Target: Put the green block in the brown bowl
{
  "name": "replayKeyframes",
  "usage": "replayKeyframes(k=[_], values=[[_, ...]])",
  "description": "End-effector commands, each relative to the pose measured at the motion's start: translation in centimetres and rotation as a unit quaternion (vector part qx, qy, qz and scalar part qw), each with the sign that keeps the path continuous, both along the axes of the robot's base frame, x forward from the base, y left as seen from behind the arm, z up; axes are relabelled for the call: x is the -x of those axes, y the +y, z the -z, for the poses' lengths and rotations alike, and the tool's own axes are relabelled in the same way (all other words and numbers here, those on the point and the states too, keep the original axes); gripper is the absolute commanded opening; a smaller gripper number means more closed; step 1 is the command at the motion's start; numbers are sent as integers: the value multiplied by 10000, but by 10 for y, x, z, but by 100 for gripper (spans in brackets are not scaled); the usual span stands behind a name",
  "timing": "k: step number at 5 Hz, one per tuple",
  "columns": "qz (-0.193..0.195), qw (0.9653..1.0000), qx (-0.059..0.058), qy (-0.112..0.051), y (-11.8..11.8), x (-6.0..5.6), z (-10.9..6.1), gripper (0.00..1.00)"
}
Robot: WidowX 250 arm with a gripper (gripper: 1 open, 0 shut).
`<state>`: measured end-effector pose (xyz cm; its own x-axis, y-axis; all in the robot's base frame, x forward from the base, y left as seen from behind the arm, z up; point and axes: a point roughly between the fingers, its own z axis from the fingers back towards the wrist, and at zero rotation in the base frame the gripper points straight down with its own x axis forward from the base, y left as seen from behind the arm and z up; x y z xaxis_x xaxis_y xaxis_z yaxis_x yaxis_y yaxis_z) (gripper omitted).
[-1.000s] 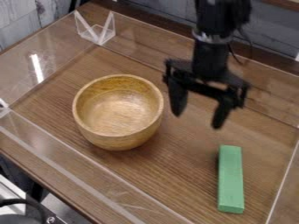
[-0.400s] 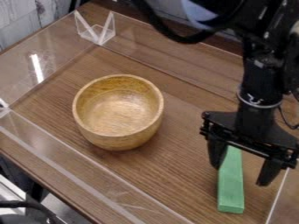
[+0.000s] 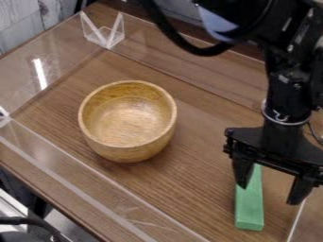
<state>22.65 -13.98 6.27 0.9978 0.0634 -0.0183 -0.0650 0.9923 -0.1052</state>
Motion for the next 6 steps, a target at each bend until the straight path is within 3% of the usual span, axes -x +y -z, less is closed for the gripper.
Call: replayKeyframes(k=[1, 6], values=[[-189, 9996, 139, -160, 0, -8, -6, 100], [-662, 9972, 312, -168, 10, -20, 0, 100]])
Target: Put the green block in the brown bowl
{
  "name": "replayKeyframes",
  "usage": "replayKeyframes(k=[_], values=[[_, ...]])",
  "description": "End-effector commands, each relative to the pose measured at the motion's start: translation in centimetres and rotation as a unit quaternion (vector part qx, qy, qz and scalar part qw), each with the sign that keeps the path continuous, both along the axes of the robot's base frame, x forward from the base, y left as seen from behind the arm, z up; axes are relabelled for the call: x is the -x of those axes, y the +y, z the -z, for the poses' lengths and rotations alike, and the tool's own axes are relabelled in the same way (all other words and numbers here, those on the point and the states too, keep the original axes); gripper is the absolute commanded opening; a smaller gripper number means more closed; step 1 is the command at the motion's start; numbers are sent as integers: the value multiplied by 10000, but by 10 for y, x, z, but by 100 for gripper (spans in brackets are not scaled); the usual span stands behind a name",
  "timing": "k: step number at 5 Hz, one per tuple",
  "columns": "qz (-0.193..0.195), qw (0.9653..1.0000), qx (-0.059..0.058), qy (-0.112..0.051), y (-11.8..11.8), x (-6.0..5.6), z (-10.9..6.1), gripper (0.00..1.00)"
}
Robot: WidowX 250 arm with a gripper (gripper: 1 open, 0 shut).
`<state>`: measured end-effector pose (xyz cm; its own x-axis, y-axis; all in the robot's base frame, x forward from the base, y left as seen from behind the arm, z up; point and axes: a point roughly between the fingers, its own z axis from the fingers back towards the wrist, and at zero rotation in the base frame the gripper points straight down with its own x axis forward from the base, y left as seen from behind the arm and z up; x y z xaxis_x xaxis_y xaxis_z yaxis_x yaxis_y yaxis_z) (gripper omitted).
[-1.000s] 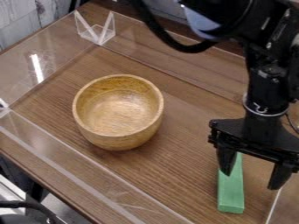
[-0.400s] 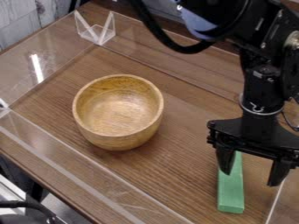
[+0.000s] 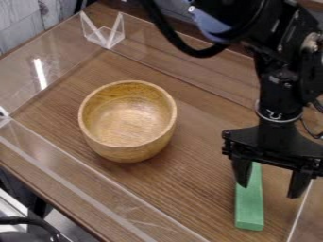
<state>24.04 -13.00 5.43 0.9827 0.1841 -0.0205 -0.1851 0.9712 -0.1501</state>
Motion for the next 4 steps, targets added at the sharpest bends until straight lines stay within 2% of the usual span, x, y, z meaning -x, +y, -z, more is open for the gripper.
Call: replayKeyframes(k=[1, 4], values=[[-108, 9998, 101, -138, 0, -6, -7, 100], [-204, 9996, 155, -97, 0, -5, -5, 100]])
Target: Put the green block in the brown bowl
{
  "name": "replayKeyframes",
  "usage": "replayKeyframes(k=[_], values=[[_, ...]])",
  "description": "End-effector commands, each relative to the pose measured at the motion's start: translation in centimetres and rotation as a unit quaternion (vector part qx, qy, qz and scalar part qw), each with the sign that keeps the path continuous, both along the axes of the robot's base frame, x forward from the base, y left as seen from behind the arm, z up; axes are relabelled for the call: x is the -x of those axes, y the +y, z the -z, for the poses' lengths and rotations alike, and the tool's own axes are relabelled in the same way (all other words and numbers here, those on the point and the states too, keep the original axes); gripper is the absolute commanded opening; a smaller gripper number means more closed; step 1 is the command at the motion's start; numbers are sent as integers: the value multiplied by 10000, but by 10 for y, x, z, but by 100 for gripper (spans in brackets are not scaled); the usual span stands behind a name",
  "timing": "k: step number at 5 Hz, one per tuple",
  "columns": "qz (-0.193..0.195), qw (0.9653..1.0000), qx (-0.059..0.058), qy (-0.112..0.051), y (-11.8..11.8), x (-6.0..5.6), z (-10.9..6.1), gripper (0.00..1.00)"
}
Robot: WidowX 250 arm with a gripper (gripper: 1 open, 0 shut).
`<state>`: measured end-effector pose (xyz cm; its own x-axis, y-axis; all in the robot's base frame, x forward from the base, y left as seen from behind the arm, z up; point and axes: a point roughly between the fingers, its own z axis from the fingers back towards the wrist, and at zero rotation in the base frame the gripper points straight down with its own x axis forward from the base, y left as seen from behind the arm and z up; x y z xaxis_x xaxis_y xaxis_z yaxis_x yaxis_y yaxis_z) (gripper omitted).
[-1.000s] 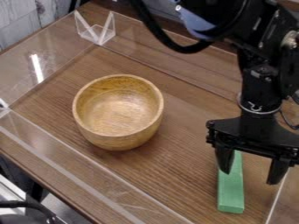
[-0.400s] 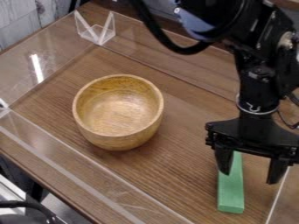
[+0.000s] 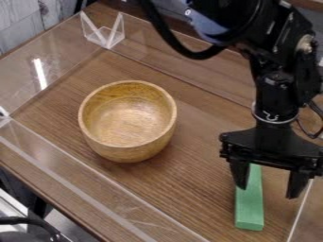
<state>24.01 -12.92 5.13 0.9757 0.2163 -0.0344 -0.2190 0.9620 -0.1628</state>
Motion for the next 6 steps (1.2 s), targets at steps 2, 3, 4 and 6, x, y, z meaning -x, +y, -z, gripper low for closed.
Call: replayKeyframes(k=[2, 3, 4, 6], values=[[-78, 9998, 101, -131, -2, -4, -7, 100], [-127, 9998, 84, -113, 0, -2, 3, 100], [-197, 9997, 55, -112, 2, 0, 13, 100], [-296, 9995, 21, -96, 5, 3, 27, 100]])
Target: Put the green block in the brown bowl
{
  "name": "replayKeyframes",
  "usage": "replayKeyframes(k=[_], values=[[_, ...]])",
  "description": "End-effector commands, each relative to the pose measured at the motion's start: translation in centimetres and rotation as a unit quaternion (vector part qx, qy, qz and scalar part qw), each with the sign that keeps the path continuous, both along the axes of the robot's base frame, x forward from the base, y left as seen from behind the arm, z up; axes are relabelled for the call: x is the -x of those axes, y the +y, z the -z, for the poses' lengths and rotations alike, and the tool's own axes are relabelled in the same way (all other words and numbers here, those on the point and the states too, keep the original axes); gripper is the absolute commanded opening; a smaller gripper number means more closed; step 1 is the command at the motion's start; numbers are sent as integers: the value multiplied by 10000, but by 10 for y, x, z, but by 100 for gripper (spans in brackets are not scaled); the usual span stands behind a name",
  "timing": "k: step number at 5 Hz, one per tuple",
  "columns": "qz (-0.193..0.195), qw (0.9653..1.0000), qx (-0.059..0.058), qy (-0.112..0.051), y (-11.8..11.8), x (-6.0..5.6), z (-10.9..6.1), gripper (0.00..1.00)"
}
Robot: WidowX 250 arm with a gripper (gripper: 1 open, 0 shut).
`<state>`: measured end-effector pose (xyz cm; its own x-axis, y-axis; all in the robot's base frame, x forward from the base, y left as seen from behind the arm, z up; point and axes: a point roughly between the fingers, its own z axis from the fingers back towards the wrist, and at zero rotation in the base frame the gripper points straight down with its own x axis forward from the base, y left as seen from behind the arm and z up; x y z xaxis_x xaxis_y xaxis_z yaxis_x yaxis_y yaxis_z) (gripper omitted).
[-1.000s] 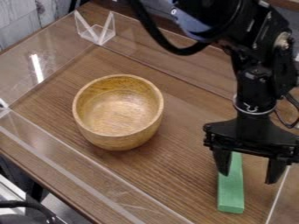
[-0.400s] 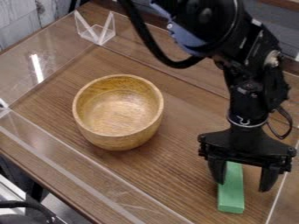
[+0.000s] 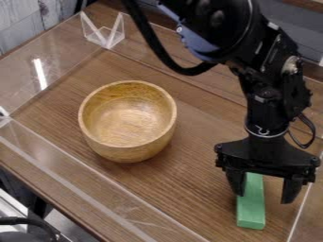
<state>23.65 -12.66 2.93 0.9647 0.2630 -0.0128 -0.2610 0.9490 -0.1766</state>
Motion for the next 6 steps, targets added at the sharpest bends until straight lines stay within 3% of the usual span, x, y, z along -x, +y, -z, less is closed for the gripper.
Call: replayKeyframes(k=[1, 6], values=[[-101, 9999, -30, 34, 4, 1, 12, 100], [-332, 9993, -99, 125, 10, 9, 43, 100]])
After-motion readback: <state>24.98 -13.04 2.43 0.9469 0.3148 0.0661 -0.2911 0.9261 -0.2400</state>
